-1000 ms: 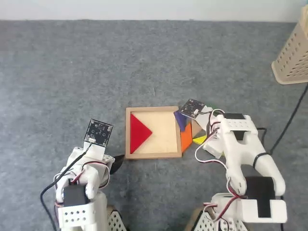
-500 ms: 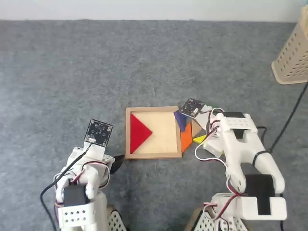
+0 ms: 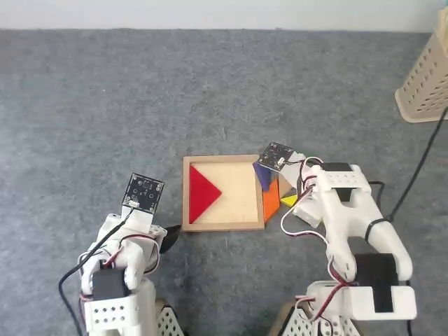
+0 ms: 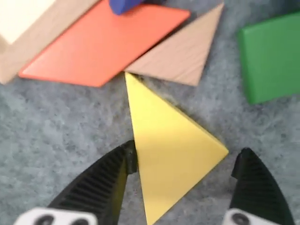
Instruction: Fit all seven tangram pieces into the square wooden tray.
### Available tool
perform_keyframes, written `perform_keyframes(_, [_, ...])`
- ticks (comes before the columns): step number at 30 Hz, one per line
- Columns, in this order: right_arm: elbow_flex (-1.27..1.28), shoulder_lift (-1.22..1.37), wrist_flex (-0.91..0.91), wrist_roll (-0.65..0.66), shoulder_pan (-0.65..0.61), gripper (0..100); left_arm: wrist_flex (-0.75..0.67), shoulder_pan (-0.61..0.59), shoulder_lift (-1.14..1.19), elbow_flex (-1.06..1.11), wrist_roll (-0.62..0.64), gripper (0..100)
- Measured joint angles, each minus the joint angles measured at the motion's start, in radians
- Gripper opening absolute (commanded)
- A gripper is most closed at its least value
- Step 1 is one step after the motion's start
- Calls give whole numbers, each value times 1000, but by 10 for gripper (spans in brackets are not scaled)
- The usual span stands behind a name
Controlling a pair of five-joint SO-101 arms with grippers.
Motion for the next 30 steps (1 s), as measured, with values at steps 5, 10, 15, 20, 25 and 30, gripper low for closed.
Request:
perform_keyframes(5, [0, 0, -2, 0, -26, 314, 0, 0, 0, 0, 0, 353])
perform_keyframes(10, [0, 0, -8, 0, -40, 266, 0, 0, 0, 0, 0, 353])
perform_keyframes(15, [-2, 0, -12, 0, -43, 169, 0, 0, 0, 0, 0, 353])
perform_keyframes(20, [-3, -2, -18, -11, -38, 236, 0, 0, 0, 0, 0, 353])
perform_keyframes(25, [-3, 0, -18, -41, -17, 245, 0, 0, 0, 0, 0, 353])
perform_keyframes(30, [-3, 0, -15, -91, -12, 246, 0, 0, 0, 0, 0, 353])
